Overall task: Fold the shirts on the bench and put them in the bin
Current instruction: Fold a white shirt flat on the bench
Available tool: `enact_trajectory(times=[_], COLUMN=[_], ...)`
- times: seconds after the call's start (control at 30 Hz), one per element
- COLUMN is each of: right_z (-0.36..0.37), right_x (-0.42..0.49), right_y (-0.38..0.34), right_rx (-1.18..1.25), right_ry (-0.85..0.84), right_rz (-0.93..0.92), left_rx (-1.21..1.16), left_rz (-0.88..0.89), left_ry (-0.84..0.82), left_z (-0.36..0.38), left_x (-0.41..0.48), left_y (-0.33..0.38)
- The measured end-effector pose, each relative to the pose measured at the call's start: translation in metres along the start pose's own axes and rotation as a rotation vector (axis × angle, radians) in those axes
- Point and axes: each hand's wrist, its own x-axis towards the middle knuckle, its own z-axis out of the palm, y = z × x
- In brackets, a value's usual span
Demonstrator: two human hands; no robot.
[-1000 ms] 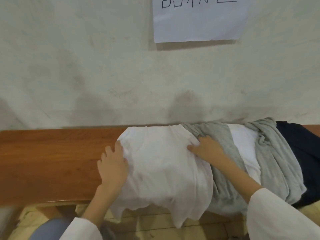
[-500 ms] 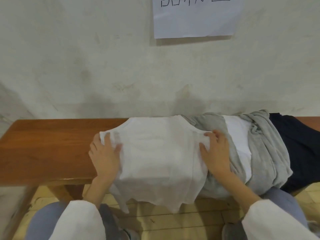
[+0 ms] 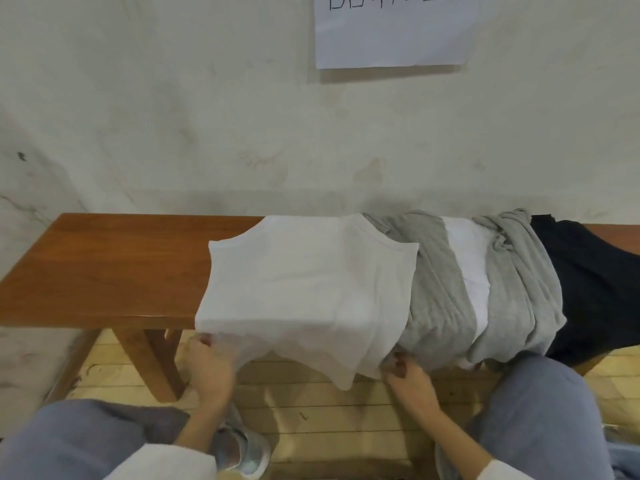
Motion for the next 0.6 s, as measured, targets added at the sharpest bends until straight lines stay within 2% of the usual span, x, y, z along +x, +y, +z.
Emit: enact_trajectory(times=[0.07,0.1,0.17,0.27,0.33,0.47,0.6], right_z=[0.010,0.014,0.019,0.017,0.015,0.016,0.031], right_x=[0.009,0.014,0.018,0.020,0.020,0.021,0.023], right_y=[-0.002,-0.003,-0.002,0.015,0.026,0.039,0.028], right_rx=[0.142,0.178,0.120,0.021,0.017,0.177,0.286], right_ry=[-0.076,-0.058,0.012,0.114,0.156,0.181,0.027], right_rz=[0.057,0.061,0.048,0.090,0.168,0.306,0.165], left_rx=[0.015,-0.013,-0.085,-0.215,-0.247,-0.200,-0.126], left_rz=[-0.087,-0.145,-0.216,-0.391,-0.374,-0.201,-0.269], left_ry=[-0.249,-0.308,-0.343,-0.236,-0.207,-0.499,-0.588], left_z=[0.015,0.018,0.016,0.006,0.002,0.006,0.012], left_x=[0.003,0.009,0.021,0.035,0.035,0.024,0.013], left_y=[-0.015,-0.014,-0.008,-0.003,-0.011,-0.012,-0.012])
